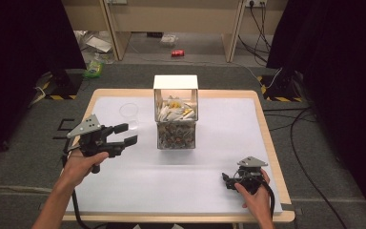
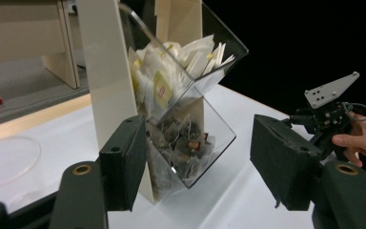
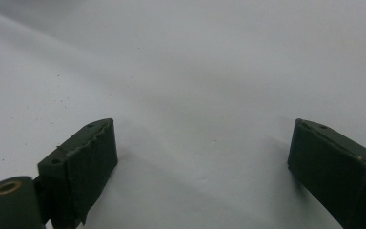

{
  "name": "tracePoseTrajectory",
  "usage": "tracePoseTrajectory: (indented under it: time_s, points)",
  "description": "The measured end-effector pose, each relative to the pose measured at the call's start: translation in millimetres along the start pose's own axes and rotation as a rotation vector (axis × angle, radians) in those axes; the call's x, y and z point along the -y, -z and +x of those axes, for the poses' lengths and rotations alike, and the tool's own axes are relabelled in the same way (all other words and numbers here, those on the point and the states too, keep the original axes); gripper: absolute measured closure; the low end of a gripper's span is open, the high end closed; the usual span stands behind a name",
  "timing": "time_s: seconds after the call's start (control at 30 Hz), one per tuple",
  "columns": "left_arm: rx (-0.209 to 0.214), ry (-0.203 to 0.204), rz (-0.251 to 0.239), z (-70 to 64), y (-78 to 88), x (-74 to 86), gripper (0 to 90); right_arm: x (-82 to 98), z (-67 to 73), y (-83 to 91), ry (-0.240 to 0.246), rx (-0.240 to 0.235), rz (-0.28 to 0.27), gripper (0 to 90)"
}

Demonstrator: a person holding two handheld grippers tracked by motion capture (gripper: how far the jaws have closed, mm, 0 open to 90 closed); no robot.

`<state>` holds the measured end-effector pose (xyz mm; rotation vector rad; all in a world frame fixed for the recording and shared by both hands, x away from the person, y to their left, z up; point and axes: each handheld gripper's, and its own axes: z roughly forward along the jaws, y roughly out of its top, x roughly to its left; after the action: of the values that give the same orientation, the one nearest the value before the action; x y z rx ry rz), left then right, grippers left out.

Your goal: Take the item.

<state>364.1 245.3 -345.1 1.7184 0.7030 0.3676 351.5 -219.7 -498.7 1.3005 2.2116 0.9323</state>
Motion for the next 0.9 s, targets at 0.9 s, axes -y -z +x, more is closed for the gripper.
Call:
tracePoseTrajectory:
  time_s: [0.9]
  points:
    - [0.065, -0.093, 0.051, -10.5, -68.9, -64.0, 50.0, 0.0, 0.1, 0.1, -0.001, 0.000, 0.001, 10.0]
